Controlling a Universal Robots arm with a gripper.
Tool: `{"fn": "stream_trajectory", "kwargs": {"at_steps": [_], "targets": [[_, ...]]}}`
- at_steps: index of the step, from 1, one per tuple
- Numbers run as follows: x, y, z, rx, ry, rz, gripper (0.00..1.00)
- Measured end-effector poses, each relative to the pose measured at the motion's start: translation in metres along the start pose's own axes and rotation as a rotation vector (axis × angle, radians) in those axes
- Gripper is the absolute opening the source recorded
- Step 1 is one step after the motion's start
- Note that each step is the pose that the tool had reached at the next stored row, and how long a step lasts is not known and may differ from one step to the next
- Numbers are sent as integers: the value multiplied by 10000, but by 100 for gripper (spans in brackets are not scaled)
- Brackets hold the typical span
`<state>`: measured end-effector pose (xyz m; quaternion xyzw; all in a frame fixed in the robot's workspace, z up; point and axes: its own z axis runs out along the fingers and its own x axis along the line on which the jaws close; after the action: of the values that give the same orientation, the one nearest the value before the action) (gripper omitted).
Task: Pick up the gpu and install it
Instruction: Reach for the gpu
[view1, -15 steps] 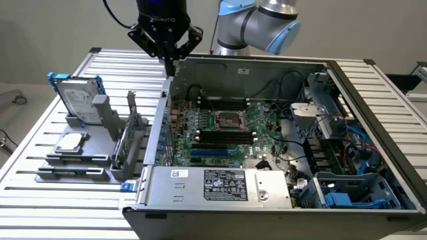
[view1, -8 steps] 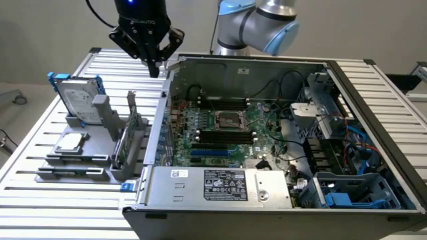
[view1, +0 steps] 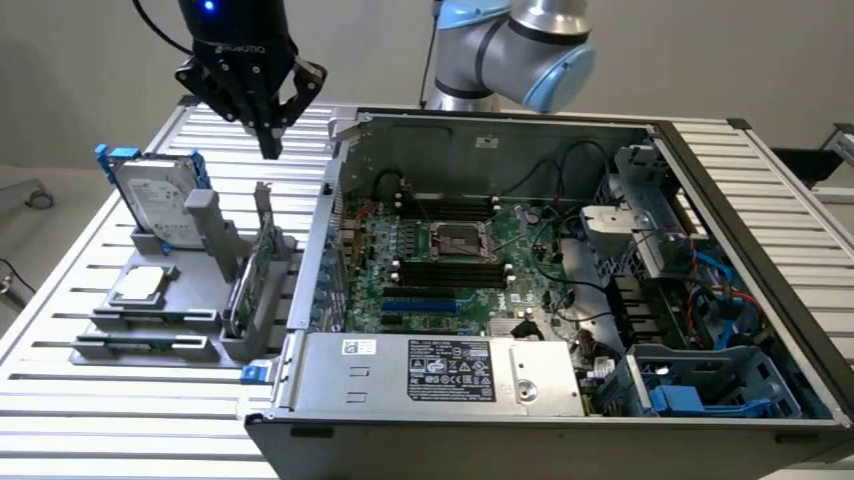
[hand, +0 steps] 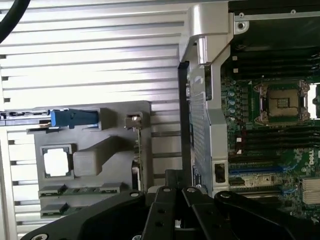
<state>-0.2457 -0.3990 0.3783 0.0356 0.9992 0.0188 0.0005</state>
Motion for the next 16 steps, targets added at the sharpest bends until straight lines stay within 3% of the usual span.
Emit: {"fn": "stream_trajectory", "kwargs": {"at_steps": [8,11,16], "targets": [[346,-27,63,50,44,-8,11],[361,-29,66,141,87,-99,11],[392,-41,66,154,94,-140,11]]}}
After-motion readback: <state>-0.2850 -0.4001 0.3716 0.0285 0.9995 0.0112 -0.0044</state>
